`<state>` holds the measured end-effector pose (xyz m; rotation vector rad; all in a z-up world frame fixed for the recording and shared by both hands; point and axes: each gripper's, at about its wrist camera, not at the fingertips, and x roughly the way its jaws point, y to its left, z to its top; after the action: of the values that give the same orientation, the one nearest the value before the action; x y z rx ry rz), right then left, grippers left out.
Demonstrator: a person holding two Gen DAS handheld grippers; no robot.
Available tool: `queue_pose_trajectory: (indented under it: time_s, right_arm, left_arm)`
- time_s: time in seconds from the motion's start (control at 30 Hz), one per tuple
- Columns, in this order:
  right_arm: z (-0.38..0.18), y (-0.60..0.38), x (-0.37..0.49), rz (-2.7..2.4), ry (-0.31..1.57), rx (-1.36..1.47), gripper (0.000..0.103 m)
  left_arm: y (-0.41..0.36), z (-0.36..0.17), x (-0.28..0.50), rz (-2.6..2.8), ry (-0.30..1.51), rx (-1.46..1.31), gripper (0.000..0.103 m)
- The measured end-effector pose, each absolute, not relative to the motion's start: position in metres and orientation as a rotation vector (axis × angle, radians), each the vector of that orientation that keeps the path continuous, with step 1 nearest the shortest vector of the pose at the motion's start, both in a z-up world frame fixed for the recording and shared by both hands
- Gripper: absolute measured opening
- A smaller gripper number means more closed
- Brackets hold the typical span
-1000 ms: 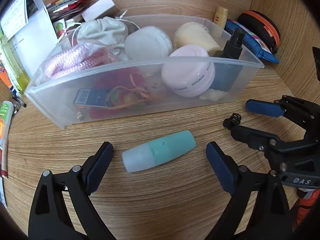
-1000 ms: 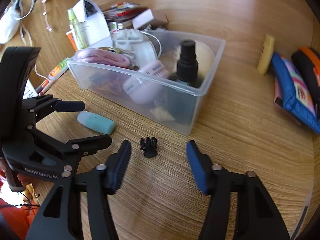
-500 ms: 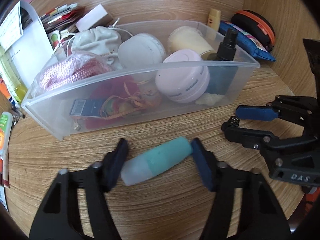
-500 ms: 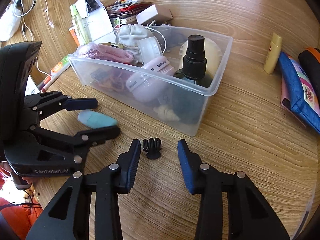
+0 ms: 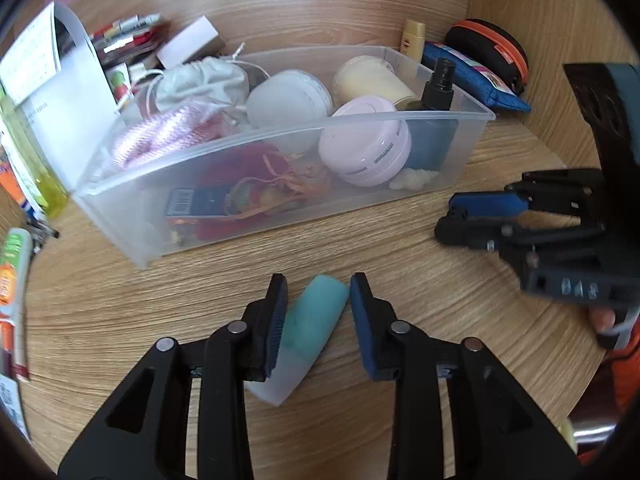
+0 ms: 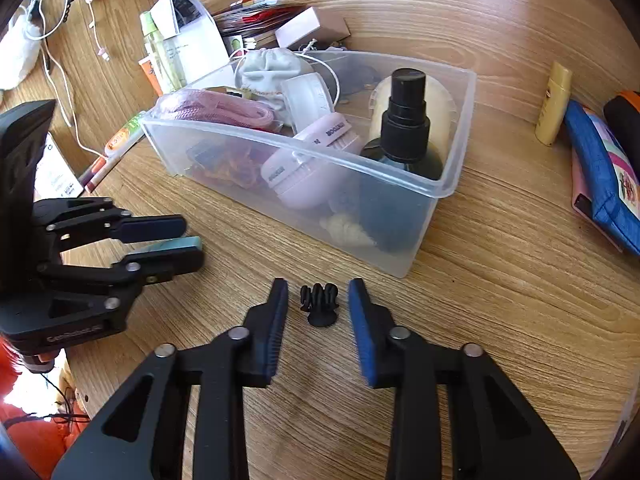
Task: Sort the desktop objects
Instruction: 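Grasp the light blue tube with the left gripper while the right grasps the black rubber piece, then lift and carry the blue tube and black rubber piece over the clear box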
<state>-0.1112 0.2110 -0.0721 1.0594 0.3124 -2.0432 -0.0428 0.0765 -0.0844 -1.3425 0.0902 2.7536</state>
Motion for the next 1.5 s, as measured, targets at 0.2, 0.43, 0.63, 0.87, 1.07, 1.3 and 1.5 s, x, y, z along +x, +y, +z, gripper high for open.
queue_pose_trajectory:
  time_s: [0.2, 0.43, 0.63, 0.87, 1.07, 1.3, 1.5]
  right_arm:
    - [-0.072, 0.211, -0.114, -2.033, 0.281, 1.069, 0.017]
    - [-0.063, 0.216, -0.108, -2.084, 0.260, 1.005, 0.017]
    - [-0.056, 0.213, -0.103, -2.117, 0.268, 0.966, 0.017]
    - [-0.047, 0.206, -0.094, -2.130, 0.312, 0.935, 0.017]
    - [-0.020, 0.199, -0.084, -2.148, 0.322, 0.863, 0.017]
    - [0.006, 0.188, -0.086, -2.177, 0.298, 0.782, 0.017]
    - [0.015, 0.173, -0.101, -2.159, 0.241, 0.765, 0.017]
  left_arm:
    - [0.060, -0.093, -0.036, 2.739, 0.109, -1.371, 0.039]
    - [0.050, -0.094, -0.035, 2.753, 0.061, -1.343, 0.024]
    - [0.040, -0.090, -0.033, 2.781, -0.002, -1.311, 0.024]
    - [0.040, -0.064, -0.014, 2.873, 0.042, -1.146, 0.024]
    - [0.033, -0.041, -0.004, 2.911, -0.009, -1.010, 0.024]
    - [0.020, -0.015, -0.013, 2.943, -0.089, -0.906, 0.024]
    - [0.014, -0.002, -0.016, 2.948, -0.158, -0.828, 0.024]
